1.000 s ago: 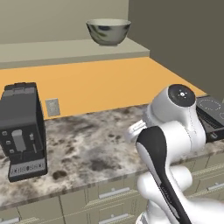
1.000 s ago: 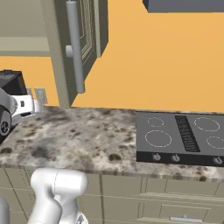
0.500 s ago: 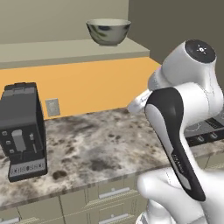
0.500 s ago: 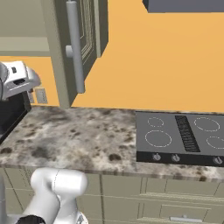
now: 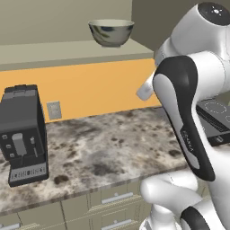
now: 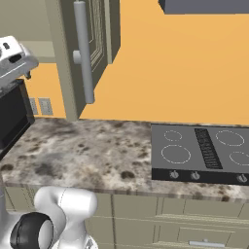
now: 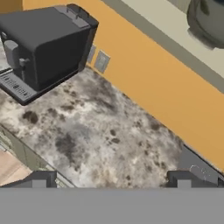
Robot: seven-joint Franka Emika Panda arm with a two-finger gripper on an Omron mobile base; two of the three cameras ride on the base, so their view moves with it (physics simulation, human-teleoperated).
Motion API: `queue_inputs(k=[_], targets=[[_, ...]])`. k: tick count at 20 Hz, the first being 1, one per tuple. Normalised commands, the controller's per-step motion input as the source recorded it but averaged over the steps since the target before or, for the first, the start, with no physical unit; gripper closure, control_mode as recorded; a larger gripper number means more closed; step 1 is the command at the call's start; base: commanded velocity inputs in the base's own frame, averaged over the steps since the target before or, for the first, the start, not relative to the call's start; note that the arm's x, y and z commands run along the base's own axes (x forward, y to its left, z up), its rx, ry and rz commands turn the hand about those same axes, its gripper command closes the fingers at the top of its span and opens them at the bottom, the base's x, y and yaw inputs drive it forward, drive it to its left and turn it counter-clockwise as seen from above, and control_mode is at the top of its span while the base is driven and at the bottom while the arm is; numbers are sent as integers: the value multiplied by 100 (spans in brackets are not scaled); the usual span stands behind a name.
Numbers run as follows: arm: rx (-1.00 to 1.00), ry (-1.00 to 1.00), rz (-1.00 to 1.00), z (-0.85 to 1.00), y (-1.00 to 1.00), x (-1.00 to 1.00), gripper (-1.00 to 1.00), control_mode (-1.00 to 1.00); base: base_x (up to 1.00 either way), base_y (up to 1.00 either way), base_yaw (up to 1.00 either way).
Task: Move the bowls from the cabinet to the plates on the dining table.
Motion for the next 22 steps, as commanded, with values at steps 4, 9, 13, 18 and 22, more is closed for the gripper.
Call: queue_inputs(k=[4,9,13,18,22], targets=[[-18,-9,15,34,0,23,-100,-100,0,0,0],[-19,-9,16,21,-5,40,-100,-100,0,0,0],[-21,-12,13,24,0,39,-100,-100,0,0,0],[-18,-10,5,1,-4,55,-100,-100,0,0,0],[-19,-13,1,9,0,43,-100,-100,0,0,0]])
